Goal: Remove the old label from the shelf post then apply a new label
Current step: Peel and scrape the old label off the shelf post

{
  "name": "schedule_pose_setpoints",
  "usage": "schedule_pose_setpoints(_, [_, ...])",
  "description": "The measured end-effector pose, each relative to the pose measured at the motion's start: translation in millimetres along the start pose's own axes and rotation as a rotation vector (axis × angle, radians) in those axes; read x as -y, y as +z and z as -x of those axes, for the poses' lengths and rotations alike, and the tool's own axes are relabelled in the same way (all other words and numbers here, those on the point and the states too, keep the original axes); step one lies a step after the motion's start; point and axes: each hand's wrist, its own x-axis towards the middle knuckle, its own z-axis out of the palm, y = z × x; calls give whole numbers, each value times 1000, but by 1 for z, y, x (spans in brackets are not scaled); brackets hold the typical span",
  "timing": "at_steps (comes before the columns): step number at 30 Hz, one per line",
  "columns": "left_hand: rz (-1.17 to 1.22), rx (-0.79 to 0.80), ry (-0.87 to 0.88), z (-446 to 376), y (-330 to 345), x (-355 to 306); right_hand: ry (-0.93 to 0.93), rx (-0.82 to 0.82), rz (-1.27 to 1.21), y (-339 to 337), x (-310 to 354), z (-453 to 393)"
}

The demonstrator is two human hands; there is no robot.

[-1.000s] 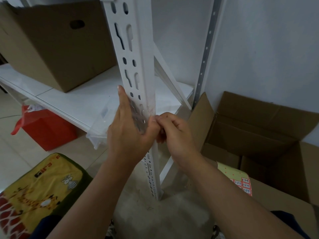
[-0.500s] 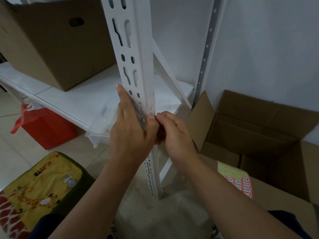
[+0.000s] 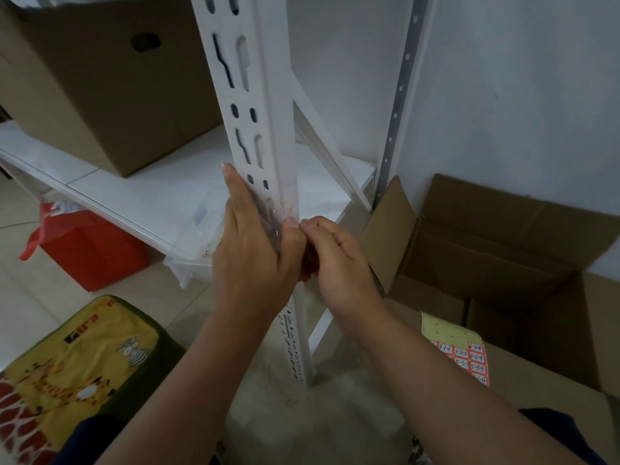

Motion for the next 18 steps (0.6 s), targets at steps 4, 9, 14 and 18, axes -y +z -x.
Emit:
schedule_pose_setpoints(4, [-10, 25, 15, -1, 0, 4, -2, 15, -19, 0, 0, -1])
schedule_pose_setpoints(9, [-23, 29, 15, -1, 1, 4, -19, 10, -55, 1, -1, -2])
schedule_pose_setpoints(14, [-11, 36, 18, -1, 1, 3, -33, 26, -47, 0, -2, -2])
schedule_pose_setpoints(18, [-9, 40, 9, -2, 1, 3, -42, 28, -13, -1, -3, -2])
